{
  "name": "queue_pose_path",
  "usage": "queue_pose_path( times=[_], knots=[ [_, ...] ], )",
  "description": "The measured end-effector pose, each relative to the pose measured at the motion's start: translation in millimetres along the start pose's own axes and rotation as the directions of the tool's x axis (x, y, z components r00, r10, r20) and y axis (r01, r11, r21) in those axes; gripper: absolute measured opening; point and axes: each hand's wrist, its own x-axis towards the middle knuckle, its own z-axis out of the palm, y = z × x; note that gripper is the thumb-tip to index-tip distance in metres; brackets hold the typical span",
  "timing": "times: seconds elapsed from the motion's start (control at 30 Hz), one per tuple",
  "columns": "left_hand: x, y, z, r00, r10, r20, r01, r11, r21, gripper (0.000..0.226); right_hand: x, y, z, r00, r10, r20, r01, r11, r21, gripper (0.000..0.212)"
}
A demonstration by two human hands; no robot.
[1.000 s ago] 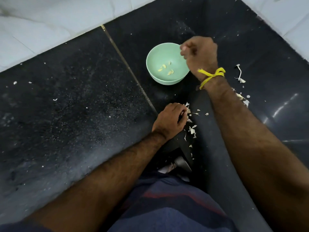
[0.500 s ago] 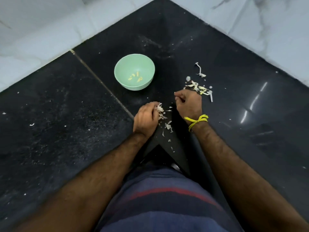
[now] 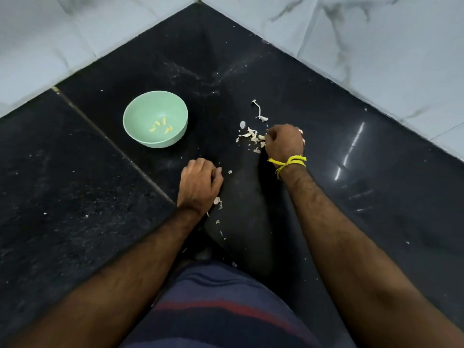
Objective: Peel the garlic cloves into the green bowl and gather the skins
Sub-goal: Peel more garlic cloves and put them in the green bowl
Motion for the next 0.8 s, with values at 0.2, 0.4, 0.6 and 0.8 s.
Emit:
queue_pose_path(
  times=[0.2, 0.4, 0.6, 0.8],
  knots=[
    [-2, -1, -1, 0.999, -0.001, 0.044, 0.003, 0.999, -0.046, 0.033, 18, 1, 14, 0.995, -0.078, 0.066, 0.086, 0.988, -0.128, 0.022],
    [-2, -1, -2, 1.0, 0.008, 0.011, -0.007, 0.999, -0.05, 0.02, 16, -10, 12, 0.994, -0.05, -0.102, 0.061, 0.992, 0.109, 0.016],
    [-3, 2, -4, 1.0, 0.0, -0.007, 0.0, 0.998, -0.066, 0.02, -18, -23, 2, 0.997, -0.041, -0.065, 0.067, 0.874, 0.481, 0.011],
    [-5, 1, -4, 0.999, 0.033, -0.032, -0.035, 0.997, -0.069, 0.01, -71, -21, 19, 0.962, 0.01, 0.274, -0.192, 0.737, 0.648, 0.015]
  ],
)
